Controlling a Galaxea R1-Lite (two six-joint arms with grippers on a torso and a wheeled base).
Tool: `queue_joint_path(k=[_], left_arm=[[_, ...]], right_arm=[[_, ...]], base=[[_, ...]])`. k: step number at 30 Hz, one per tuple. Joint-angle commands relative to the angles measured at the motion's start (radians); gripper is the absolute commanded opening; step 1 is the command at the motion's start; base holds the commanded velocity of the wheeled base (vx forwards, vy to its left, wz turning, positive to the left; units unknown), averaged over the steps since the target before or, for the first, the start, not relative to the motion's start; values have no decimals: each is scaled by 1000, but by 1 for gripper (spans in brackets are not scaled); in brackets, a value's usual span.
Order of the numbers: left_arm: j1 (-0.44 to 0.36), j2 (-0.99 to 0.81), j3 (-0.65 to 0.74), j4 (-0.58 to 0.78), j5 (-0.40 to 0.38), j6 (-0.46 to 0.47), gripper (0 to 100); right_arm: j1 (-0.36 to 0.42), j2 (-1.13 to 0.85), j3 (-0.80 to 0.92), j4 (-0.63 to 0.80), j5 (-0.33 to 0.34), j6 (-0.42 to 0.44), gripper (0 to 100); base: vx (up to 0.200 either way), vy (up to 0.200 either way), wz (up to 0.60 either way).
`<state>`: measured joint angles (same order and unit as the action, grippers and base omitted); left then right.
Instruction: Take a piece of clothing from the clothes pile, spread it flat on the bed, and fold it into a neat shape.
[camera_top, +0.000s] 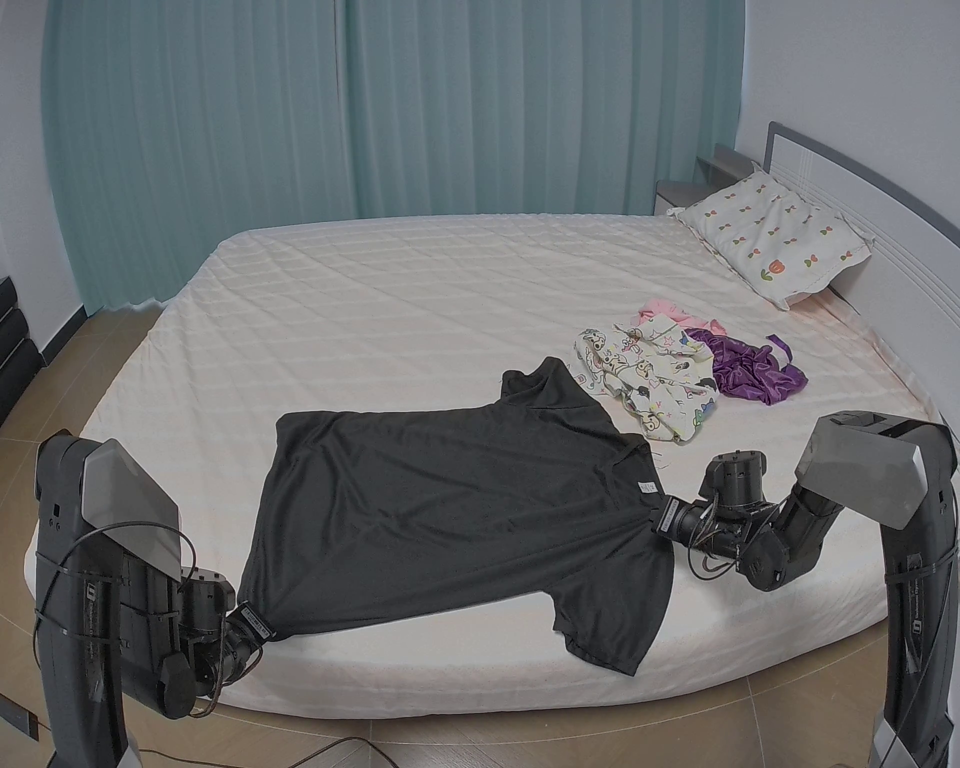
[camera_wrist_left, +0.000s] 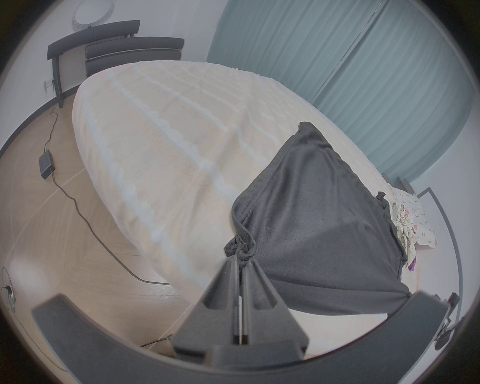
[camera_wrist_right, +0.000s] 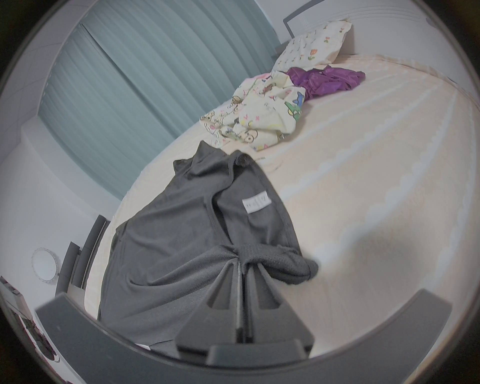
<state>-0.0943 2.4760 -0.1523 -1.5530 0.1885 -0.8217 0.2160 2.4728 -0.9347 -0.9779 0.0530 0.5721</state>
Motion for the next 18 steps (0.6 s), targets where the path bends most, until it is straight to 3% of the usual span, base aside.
queue_joint_path(k=[1,7,8,18], left_arm=[[-25,3,-26,-18,3,1,0],[-33,6,-64,-18,5,-1,0],[-33,9,-67,-18,5,-1,0],[-33,14,-69,-18,3,-5,0]], right_arm=[[-7,51,-93,2,-7,-6,0],[-6,87,-162,11,1,-48,0],[-6,95,-177,13,1,-49,100],[-52,5,-84,15,16,-34,100]], base=[[0,0,0],[0,0,0],[0,0,0],[0,0,0]])
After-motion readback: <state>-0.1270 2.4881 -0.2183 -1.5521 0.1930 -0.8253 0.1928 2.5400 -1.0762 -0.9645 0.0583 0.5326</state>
